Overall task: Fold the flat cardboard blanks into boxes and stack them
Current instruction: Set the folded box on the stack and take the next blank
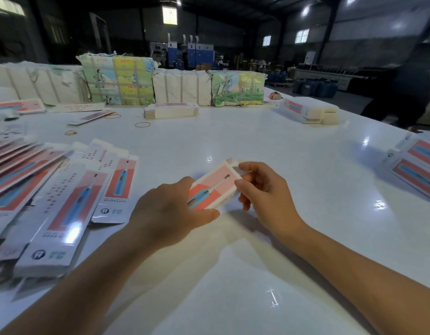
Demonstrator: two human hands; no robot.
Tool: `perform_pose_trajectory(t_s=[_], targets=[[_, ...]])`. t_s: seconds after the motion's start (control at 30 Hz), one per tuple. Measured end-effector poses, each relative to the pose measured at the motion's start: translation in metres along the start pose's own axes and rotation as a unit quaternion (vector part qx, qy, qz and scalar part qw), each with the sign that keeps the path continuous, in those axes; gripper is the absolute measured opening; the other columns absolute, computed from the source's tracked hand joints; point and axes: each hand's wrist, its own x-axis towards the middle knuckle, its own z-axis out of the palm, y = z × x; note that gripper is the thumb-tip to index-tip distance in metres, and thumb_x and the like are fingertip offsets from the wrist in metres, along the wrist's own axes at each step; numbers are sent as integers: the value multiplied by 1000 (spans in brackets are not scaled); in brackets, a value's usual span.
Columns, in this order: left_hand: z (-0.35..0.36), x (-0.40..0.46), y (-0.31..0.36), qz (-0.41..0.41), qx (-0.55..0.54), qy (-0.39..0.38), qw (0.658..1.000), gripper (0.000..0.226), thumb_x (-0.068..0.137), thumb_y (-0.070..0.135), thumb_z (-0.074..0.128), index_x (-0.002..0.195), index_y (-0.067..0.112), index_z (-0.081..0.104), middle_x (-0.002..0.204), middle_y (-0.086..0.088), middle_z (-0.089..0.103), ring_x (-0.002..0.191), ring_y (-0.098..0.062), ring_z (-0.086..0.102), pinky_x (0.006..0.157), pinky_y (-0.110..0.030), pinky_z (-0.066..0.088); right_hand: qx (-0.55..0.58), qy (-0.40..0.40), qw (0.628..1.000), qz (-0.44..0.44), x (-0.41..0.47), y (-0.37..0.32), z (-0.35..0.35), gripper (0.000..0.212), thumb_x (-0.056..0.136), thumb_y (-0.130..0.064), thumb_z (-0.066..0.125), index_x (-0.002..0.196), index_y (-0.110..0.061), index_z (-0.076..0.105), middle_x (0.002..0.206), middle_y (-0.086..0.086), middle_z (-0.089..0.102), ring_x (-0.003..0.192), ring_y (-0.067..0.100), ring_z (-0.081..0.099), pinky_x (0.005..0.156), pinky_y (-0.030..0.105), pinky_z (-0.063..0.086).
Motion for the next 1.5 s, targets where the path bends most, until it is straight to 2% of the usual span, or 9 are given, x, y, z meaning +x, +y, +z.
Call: perform_pose_trajectory(t_s=[0.2, 0.4, 0.77, 0.93, 1.03, 1.17, 1.27, 1.37, 1.5], targets=[[-1, 0, -1, 26, 34, -13, 999, 51, 76, 69, 54, 111, 36, 39, 112, 15, 59, 75, -11, 60, 60, -15, 47, -17, -19, 998, 50, 1, 3, 1, 52, 94, -11, 52, 141, -28, 40, 79, -4, 58, 59, 4, 54, 54, 18, 46], [-3, -4, 0, 56, 61, 5, 997, 56, 78, 63, 58, 122, 34, 40, 121, 14, 59, 83, -12, 62, 67, -19, 49, -79, -28, 996, -18, -1, 4, 1, 21, 91, -10, 53, 93, -29, 61, 73, -5, 62, 59, 9, 51, 56, 22, 43], [-4, -5, -6, 97, 125, 0, 987, 61, 73, 67, 58, 121, 32, 42, 120, 16, 59, 78, -12, 62, 58, -8, 35, -226, -109, 966, -61, -2, 1, -5, 7, 88, -10, 51, 92, -15, 54, 85, 7, 64, 73, 21, 56, 65, 40, 45], [-3, -4, -3, 86, 92, 48, 991, 58, 74, 68, 56, 117, 30, 44, 118, 12, 61, 80, -14, 64, 56, -11, 37, -303, 49, 938, -161, 5, -5, -13, 49, 81, -27, 71, 126, -22, 51, 116, -8, 37, 98, 8, 46, 82, 23, 42], [-3, -6, -1, 89, 94, 60, 990, 58, 75, 67, 56, 118, 30, 44, 118, 12, 62, 76, -13, 61, 53, -10, 32, -50, 20, 998, 28, 9, -6, -10, 73, 77, -17, 75, 139, -24, 36, 127, -2, 44, 108, 14, 53, 91, 28, 48], [-2, -8, 4, 94, 102, 64, 988, 61, 75, 68, 56, 121, 31, 42, 120, 12, 61, 76, -13, 61, 56, -14, 38, 309, -116, 917, 223, 9, -9, -6, 33, 71, -6, 66, 103, 0, 61, 94, 16, 71, 85, 28, 70, 71, 34, 59], [-1, -8, 8, 88, 83, 72, 990, 60, 76, 64, 58, 123, 30, 43, 118, 11, 61, 83, -15, 64, 65, -19, 45, 51, -85, 993, 59, 1, -6, 0, 12, 93, -7, 53, 99, -6, 63, 87, 8, 70, 82, 25, 68, 70, 29, 58], [0, -9, 13, 82, 84, 90, 989, 58, 77, 59, 60, 122, 26, 44, 113, 9, 62, 82, -16, 64, 70, -22, 46, -303, -62, 945, -111, -5, 0, 4, 27, 100, -30, 35, 118, -16, 49, 87, -4, 58, 76, 13, 56, 67, 24, 45], [-1, -11, 14, 86, 88, 91, 988, 53, 77, 58, 61, 116, 27, 43, 108, 9, 63, 80, -15, 64, 70, -23, 49, -238, -79, 964, -88, -7, -1, 3, 39, 98, -46, 35, 105, -14, 56, 91, 3, 65, 79, 19, 61, 67, 25, 51]])
